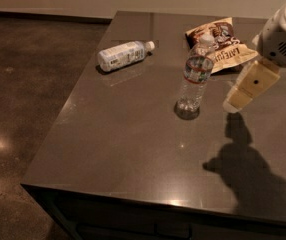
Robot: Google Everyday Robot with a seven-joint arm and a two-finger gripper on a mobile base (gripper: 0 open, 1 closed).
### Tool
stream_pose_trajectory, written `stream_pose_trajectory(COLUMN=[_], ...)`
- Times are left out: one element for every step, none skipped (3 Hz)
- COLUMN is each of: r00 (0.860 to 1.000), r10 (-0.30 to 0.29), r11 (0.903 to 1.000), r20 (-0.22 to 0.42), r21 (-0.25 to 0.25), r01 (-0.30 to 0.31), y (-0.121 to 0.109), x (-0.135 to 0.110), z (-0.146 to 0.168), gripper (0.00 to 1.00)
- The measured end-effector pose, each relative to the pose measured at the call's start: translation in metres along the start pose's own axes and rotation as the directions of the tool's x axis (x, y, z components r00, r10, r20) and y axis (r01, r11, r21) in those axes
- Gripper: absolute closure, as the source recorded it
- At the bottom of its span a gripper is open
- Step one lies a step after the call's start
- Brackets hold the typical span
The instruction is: Knock water bottle over
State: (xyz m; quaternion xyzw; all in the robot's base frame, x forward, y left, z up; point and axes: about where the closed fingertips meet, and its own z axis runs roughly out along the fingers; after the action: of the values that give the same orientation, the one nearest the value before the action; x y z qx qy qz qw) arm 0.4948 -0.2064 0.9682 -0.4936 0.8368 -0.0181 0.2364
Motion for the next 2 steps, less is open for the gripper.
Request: stream_pose_trajectory(r00=[0.998, 0.992], r10=[0.04, 0.053], r11=[0.9985, 0.9963], r20=[0.054, 0.111], r21=[0.036, 0.062], r01=[-0.041, -0.06], y=[-0.003, -0.005], x=[-0.015, -0.029], z=[0.021, 0.036], gripper=[0.0, 0.0])
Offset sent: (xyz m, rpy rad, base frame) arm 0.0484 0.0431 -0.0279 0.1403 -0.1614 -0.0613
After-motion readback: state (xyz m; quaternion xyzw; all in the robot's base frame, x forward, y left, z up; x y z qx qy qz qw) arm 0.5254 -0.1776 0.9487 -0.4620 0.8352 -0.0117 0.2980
